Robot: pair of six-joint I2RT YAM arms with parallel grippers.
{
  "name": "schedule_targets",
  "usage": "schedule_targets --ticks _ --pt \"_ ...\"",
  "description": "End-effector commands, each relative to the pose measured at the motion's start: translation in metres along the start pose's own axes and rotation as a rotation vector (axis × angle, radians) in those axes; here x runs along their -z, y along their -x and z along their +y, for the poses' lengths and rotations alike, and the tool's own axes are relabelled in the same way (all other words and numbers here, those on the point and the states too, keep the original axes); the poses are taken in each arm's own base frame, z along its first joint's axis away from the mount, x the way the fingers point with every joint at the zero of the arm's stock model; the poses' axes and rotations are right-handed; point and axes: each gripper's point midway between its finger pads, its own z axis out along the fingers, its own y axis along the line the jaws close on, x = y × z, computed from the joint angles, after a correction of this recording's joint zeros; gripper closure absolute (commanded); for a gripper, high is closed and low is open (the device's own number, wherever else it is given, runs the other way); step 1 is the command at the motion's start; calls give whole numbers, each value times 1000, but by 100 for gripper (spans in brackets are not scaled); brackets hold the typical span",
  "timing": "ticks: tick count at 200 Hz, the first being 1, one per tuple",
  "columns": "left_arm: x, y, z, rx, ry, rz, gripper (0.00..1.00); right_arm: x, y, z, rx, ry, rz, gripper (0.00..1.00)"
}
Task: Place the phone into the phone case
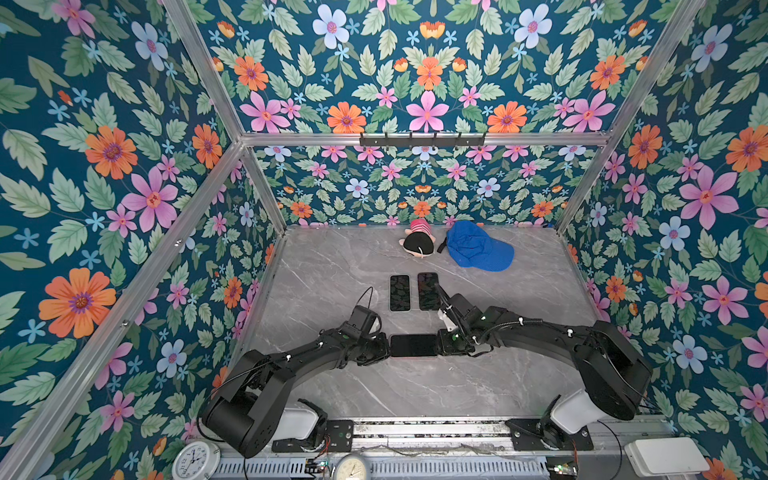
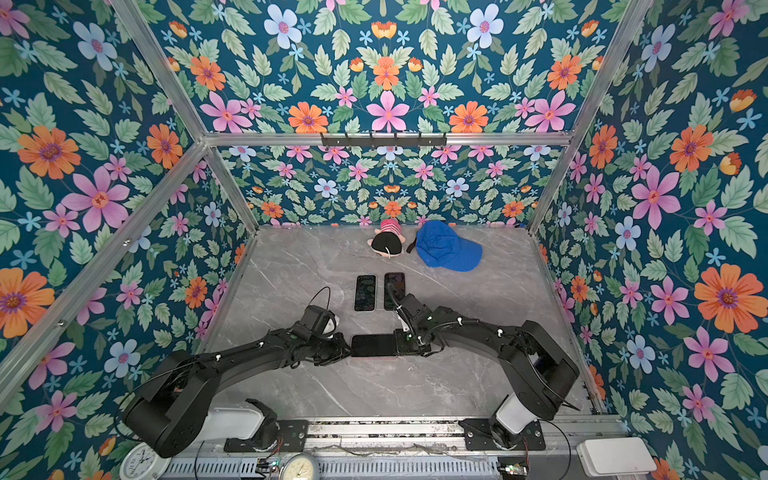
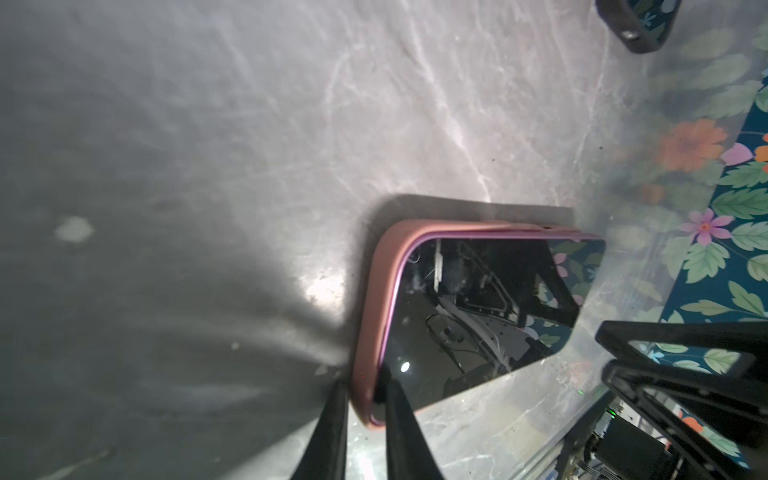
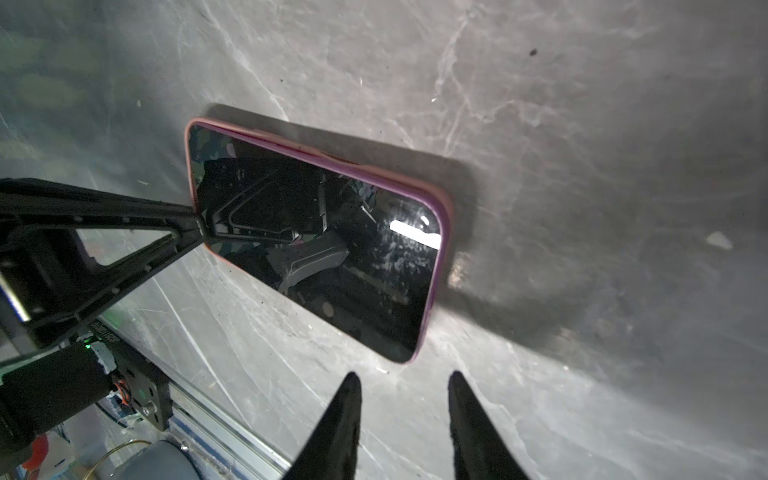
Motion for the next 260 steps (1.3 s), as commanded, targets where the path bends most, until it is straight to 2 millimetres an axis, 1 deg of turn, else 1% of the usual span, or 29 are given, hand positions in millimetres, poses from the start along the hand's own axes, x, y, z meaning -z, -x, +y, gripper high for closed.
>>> schedule_targets --ticks 1,34,59,105,129,152,175,193,210,226,241,249,252,260 --pt "0 -2 7 -3 31 0 81 -2 1 2 8 1 1 65" --pt "0 -2 7 -6 30 2 81 -6 2 6 16 2 9 68" --pt "1 -2 4 -11 22 3 81 -10 2 6 17 -2 18 72" --pt "5 2 -8 -32 -18 -13 71 -13 0 6 16 -7 33 78" --pt "3 2 -11 -38 -31 -10 70 -14 0 8 19 -4 34 82" --pt "0 1 -10 -37 -31 -1 70 -13 1 11 25 2 34 83" --pt "-2 -2 -7 -32 -26 4 70 -12 -1 6 28 -27 40 83" --pt "-2 -2 -3 -30 -16 1 71 -5 0 0 31 -65 18 83" --pt "-2 -4 -2 -28 -11 2 71 -3 1 -6 27 -96 5 77" --pt "-3 -4 -1 -26 -10 4 72 -6 1 -7 22 -99 13 71" --pt "-3 -4 0 -27 -9 5 72 -10 1 -5 16 -89 24 71" --pt "-3 -4 -1 -29 -9 3 72 -10 3 0 19 -72 21 71" --pt "-3 -4 -1 -29 -8 3 72 -19 -1 -5 13 -85 45 72" --pt "-3 -4 -1 -29 -8 4 72 -21 0 -4 10 -79 49 73"
